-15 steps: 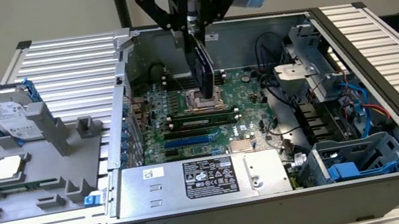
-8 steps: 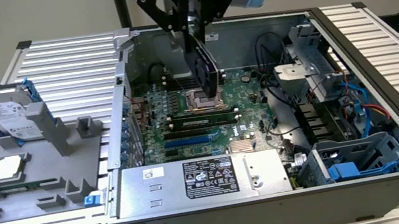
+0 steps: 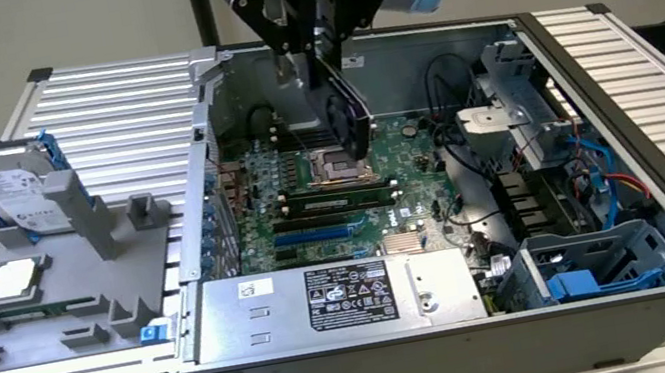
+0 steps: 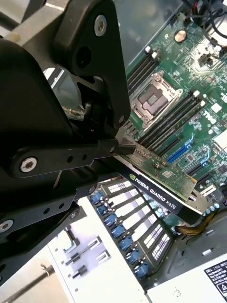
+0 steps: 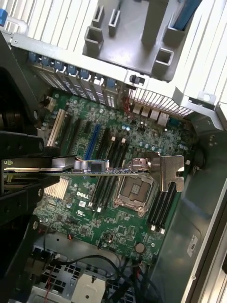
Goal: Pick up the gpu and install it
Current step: 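Insert the gpu into the slot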
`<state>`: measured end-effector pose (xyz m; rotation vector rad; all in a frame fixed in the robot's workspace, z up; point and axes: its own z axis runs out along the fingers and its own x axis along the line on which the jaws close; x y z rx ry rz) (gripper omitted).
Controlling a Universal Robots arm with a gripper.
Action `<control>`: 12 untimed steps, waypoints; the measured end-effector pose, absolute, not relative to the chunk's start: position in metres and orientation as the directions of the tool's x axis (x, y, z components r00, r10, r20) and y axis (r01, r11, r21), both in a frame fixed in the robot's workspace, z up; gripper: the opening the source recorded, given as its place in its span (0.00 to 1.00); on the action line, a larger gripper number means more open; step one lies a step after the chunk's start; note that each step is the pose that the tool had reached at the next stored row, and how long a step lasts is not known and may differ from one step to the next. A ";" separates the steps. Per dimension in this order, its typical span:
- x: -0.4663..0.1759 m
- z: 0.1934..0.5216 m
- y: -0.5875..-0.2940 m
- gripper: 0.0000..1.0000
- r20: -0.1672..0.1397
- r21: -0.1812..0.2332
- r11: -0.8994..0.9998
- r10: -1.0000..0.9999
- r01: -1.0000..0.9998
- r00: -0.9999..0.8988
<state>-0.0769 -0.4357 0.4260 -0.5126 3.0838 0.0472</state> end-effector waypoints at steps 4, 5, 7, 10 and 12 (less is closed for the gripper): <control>-0.077 0.426 -0.436 0.00 -0.020 0.027 0.929 -0.369 -0.369 -0.929; -0.077 0.426 -0.436 0.00 -0.020 0.027 0.924 -0.382 -0.382 -0.924; -0.077 0.426 -0.436 0.00 -0.020 0.027 0.914 -0.405 -0.406 -0.914; -0.077 0.426 -0.436 0.00 -0.020 0.027 0.897 -0.440 -0.441 -0.898; -0.077 0.426 -0.436 0.00 -0.020 0.027 0.886 -0.463 -0.463 -0.886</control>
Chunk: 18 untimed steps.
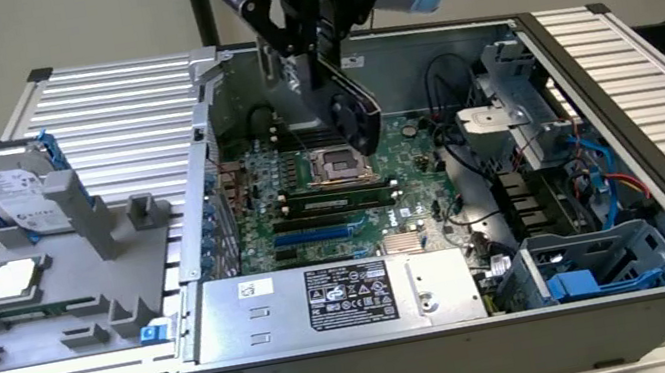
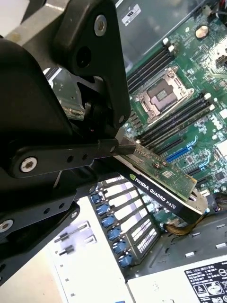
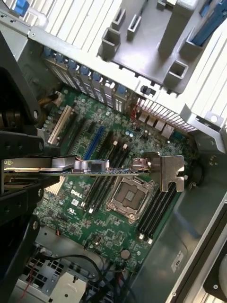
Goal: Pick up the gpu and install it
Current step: 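Insert the gpu into the slot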
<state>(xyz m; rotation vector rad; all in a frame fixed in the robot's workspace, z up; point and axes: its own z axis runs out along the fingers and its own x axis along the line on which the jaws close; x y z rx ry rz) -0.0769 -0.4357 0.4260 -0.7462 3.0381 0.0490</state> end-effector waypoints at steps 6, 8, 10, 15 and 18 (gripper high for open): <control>-0.077 0.426 -0.436 0.00 -0.020 0.027 0.849 -0.527 -0.528 -0.849; -0.077 0.426 -0.436 0.00 -0.020 0.027 0.836 -0.548 -0.548 -0.836; -0.077 0.426 -0.436 0.00 -0.020 0.027 0.821 -0.569 -0.570 -0.822; -0.077 0.426 -0.436 0.00 -0.020 0.027 0.784 -0.620 -0.621 -0.784; -0.077 0.426 -0.436 0.00 -0.020 0.027 0.760 -0.649 -0.650 -0.760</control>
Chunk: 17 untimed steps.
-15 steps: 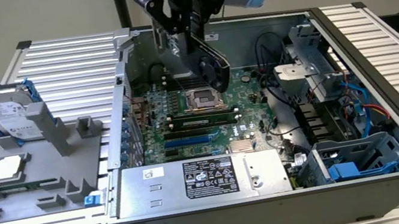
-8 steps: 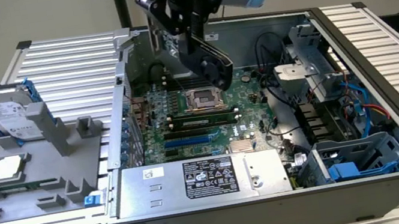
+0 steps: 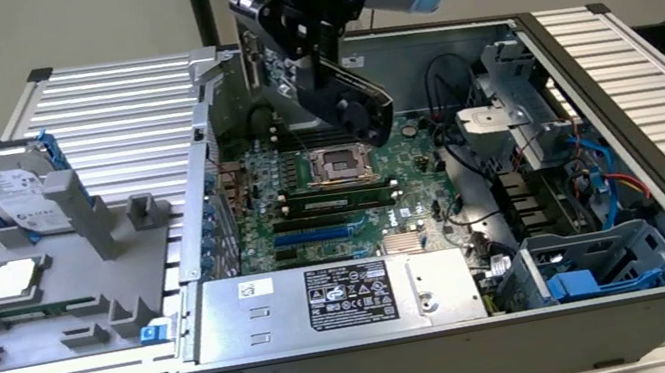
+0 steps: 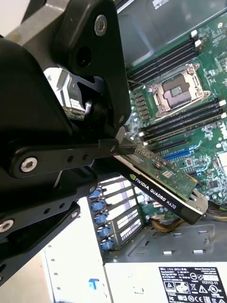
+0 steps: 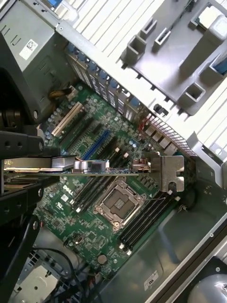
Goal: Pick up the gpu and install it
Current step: 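Insert the gpu into the slot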
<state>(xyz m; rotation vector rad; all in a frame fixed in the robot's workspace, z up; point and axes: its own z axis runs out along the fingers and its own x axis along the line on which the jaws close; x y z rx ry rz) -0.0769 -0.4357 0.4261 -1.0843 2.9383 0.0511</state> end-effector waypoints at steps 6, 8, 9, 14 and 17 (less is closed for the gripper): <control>-0.077 0.426 -0.436 0.00 -0.020 0.028 0.709 -0.704 -0.705 -0.710; -0.077 0.426 -0.436 0.00 -0.020 0.028 0.691 -0.722 -0.722 -0.692; -0.077 0.426 -0.436 0.00 -0.020 0.028 0.682 -0.731 -0.731 -0.683; -0.077 0.426 -0.436 0.00 -0.020 0.028 0.636 -0.771 -0.771 -0.637; -0.077 0.426 -0.436 0.00 -0.020 0.028 0.607 -0.794 -0.794 -0.607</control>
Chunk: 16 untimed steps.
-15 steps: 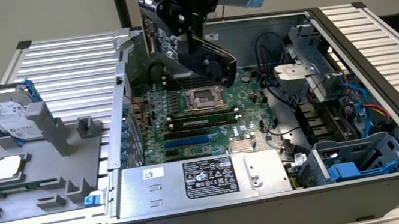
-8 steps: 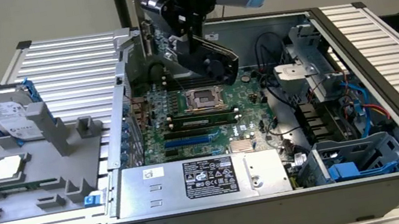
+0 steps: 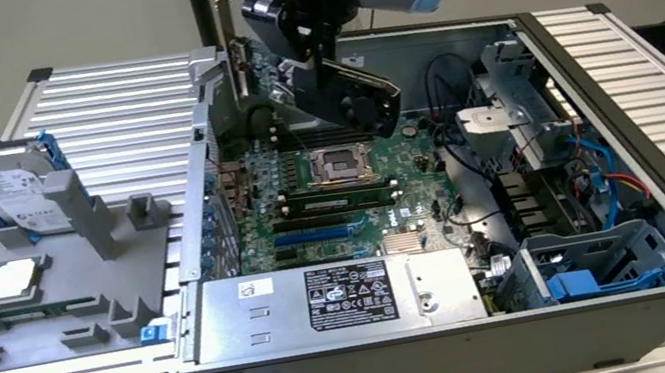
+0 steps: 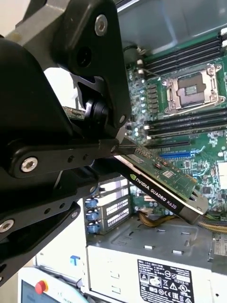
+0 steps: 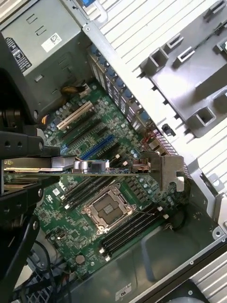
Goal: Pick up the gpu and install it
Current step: 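Insert the gpu into the slot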
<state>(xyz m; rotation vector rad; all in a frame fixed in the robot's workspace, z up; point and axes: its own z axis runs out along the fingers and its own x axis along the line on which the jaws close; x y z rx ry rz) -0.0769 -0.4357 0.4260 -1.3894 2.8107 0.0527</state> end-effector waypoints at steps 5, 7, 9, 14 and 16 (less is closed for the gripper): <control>-0.077 0.426 -0.436 0.00 -0.020 0.028 0.557 -0.830 -0.830 -0.557; -0.077 0.426 -0.436 0.00 -0.020 0.028 0.536 -0.844 -0.844 -0.536; -0.077 0.426 -0.436 0.00 -0.020 0.028 0.514 -0.857 -0.857 -0.515; -0.077 0.426 -0.436 0.00 -0.020 0.028 0.461 -0.887 -0.887 -0.461; -0.077 0.426 -0.436 0.00 -0.020 0.028 0.439 -0.898 -0.898 -0.440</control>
